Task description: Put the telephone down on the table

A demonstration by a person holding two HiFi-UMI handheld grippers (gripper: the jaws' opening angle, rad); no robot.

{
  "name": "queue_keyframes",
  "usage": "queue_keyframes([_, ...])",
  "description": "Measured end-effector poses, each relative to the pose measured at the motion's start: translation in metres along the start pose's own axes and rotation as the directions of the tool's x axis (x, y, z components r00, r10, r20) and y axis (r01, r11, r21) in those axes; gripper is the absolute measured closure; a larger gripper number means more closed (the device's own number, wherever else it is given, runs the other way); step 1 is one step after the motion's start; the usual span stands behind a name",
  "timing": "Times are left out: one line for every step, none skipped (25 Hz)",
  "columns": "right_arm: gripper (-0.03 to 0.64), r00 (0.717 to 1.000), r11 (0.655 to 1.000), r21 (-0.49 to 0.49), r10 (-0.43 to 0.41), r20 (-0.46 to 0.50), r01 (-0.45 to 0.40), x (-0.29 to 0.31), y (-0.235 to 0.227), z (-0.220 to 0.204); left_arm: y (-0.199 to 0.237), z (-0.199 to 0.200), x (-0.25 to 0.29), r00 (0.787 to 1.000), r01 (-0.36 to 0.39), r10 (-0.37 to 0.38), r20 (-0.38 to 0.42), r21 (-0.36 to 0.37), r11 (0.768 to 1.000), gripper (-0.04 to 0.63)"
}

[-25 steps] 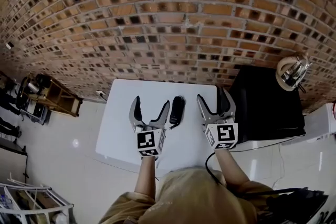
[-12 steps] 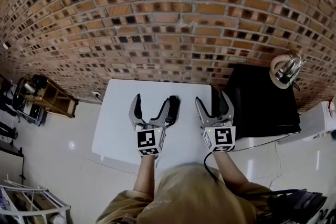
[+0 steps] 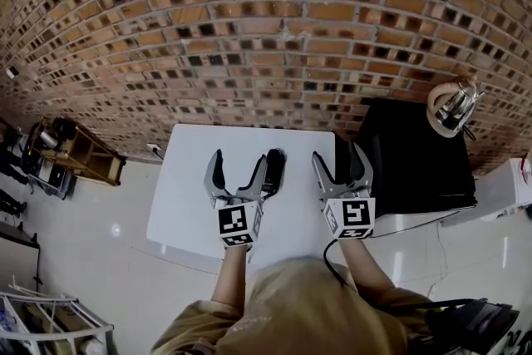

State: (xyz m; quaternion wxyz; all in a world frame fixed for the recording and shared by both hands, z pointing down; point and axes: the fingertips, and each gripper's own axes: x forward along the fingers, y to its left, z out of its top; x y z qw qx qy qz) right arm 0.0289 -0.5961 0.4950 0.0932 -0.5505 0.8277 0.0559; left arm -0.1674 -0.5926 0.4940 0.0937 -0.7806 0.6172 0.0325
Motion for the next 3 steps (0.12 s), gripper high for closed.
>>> queue_keyframes([0.272,1.0,1.0,0.002,0.001,0.0,-0.001,-0.0001,-0.0003,-0.0015,-0.0007,-0.0012,0.0001,1.0,0.002,-0.002,0.0,0.004,1.0,0.175])
queue_keyframes([0.272,1.0,1.0,0.004,0.002,0.0,-0.002,0.0,-0.0006,-0.0029,-0.0016,-0.0024,0.0004,1.0,0.005,-0.005,-0.001,0.008,1.0,0.175])
queue_keyframes([0.272,1.0,1.0,0.006,0.003,0.0,-0.003,0.0001,-0.001,-0.0043,-0.0024,-0.0036,0.0007,1.0,0.008,-0.008,-0.002,0.014,1.0,0.175])
